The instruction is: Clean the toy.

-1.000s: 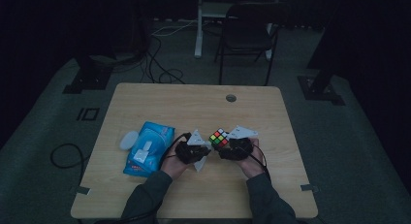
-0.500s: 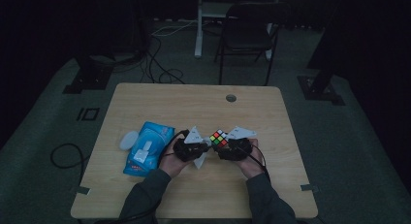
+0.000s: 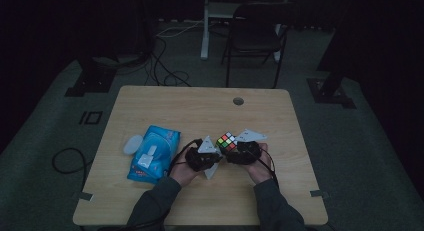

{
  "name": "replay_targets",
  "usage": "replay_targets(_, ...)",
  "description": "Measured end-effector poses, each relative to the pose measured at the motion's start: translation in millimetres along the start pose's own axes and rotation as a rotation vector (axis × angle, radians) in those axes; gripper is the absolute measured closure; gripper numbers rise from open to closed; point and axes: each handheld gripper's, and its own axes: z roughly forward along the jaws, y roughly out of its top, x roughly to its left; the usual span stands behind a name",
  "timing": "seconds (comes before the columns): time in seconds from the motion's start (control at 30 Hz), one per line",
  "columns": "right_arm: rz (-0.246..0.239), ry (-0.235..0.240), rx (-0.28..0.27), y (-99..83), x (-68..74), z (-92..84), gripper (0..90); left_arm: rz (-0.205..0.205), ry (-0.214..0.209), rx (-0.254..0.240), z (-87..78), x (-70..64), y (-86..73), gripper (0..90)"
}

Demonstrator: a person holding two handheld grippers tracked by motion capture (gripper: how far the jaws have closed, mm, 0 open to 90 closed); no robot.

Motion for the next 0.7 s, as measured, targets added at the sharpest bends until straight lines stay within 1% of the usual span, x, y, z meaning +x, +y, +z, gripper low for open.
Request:
replay_targets(0.17,0.005,-0.009,-0.001,-0.2,-1.4,-0.3,34.0,0.013,-0.015,-0.009,6.5,-9.7,2.2,85.8)
replay_targets(0.33,0.024,0.001,-0.006,-0.7,-2.7,-0.3,34.0,0.048,-0.042,-0.004,12.0,-19.0,7.0,85.8)
replay_targets(0.4,0.019,0.001,-0.006,-0.7,-2.2,0.2,34.0,0.056,-0.052,-0.012,13.5,-22.3,9.7,85.8)
replay_targets(0.47,0.019,0.002,-0.006,-0.8,-1.9,0.4,34.0,0.064,-0.055,-0.014,13.8,-23.9,10.9,85.8)
replay_targets(0.53,0.022,0.002,-0.005,-0.8,-2.0,0.1,34.0,0.064,-0.051,-0.015,13.3,-23.4,10.3,85.7)
replay_targets(0.7,0.024,-0.002,-0.009,-0.8,-4.0,-1.5,34.0,0.046,-0.028,-0.024,7.3,-17.6,6.5,85.5)
